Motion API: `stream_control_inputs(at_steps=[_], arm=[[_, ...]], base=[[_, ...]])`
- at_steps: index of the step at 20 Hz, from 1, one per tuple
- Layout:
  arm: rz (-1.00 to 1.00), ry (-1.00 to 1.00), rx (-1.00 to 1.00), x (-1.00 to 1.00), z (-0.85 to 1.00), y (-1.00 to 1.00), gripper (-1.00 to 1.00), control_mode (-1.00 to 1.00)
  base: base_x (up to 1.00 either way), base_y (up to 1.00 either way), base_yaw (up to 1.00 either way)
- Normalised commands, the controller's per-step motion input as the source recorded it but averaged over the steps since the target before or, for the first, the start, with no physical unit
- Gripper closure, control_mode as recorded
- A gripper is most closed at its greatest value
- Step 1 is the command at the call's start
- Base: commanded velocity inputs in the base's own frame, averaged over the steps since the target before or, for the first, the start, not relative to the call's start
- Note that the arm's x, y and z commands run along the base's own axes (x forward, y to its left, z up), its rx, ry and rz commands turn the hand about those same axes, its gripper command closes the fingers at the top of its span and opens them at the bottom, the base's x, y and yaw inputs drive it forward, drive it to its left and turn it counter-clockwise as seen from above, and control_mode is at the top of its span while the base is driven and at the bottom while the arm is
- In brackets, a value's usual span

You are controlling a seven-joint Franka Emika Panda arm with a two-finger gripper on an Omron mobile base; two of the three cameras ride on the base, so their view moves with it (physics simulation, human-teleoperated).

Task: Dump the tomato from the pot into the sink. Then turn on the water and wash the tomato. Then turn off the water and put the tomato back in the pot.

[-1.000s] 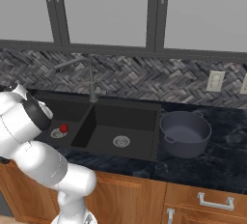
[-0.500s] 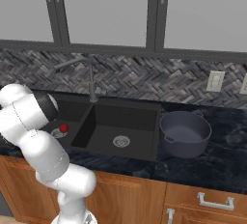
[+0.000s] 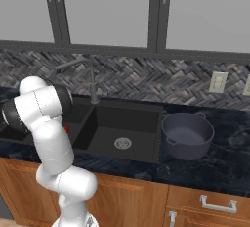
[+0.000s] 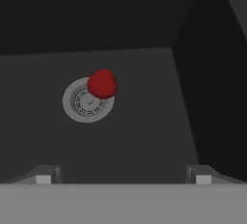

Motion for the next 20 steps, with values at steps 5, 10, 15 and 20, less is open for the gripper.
stream_control_inputs(at_steps=[5,10,15,20], arm=[[0.00,0.00,0.00,0.23,-0.32,0.00,-1.00,-1.00],[0.00,0.00,0.00,0.21,-0.21,0.00,-1.00,-1.00],[0.00,0.01,0.01,0.28,-0.12,0.00,-1.00,-1.00],[0.00,0.05,0.01,0.27,-0.14,0.00,-1.00,-1.00]], base=[[0.00,0.00,0.00],[0.00,0.00,0.00],[0.00,0.00,0.00],[0.00,0.00,0.00]])
